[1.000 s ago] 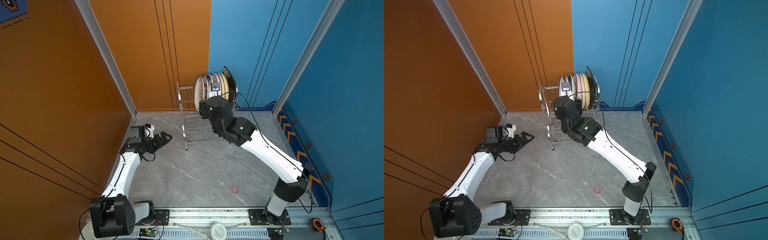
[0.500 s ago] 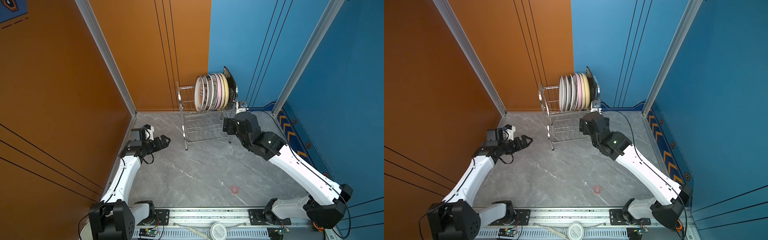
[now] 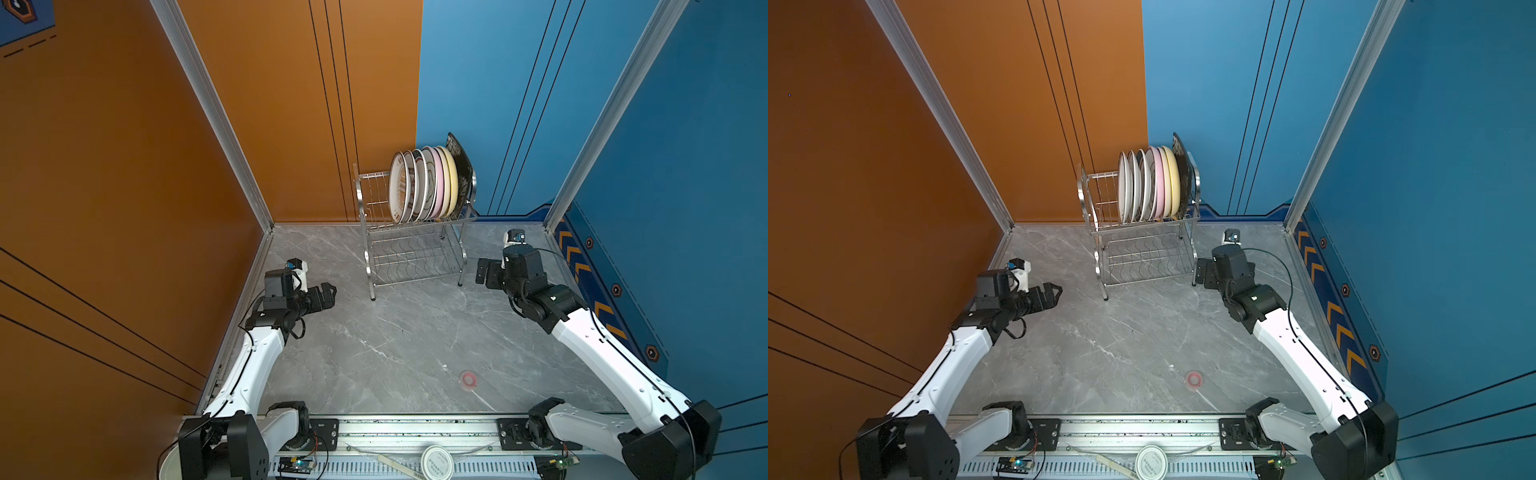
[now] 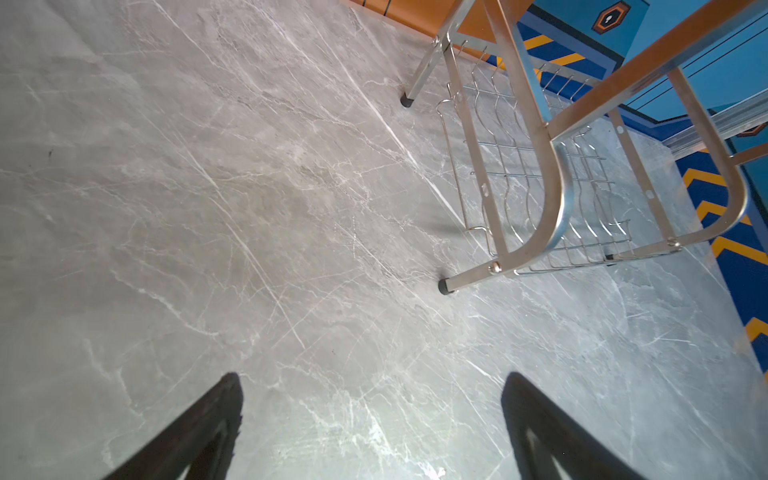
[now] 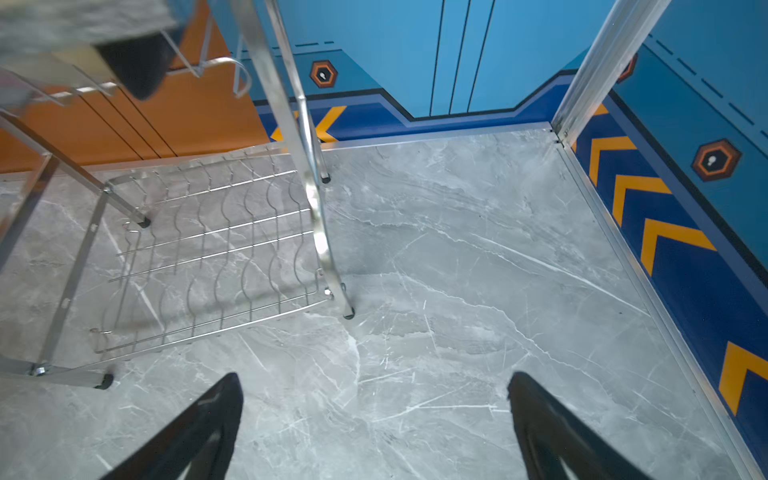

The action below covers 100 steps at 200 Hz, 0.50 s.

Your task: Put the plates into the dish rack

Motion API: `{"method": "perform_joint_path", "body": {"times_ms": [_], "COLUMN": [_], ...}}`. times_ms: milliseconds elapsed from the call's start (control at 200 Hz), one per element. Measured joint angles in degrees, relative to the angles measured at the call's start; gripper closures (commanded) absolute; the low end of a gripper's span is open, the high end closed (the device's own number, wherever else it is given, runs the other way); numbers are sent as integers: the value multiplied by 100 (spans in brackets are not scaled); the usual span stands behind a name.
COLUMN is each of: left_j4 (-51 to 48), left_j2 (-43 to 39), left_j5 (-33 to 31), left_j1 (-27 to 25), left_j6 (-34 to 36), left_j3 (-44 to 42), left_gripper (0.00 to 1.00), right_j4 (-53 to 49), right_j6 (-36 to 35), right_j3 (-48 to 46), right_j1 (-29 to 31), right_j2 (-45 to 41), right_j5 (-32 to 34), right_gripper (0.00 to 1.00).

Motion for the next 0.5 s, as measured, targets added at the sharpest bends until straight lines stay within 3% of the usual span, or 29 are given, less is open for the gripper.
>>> {"method": "perform_joint_path", "body": {"times_ms": [500], "left_j4": [2549], "left_j2": [516], "left_j5": [-579], "left_j1": [282], "left_j6": [507], "left_j3": [-1084], "left_gripper": [2], "right_j4": [2004], "right_j6": [-627], "right_j3": [-2074], "right_j1": [-1432], "right_j2": [-269], "right_j5": [-754], "right_gripper": [0]}}
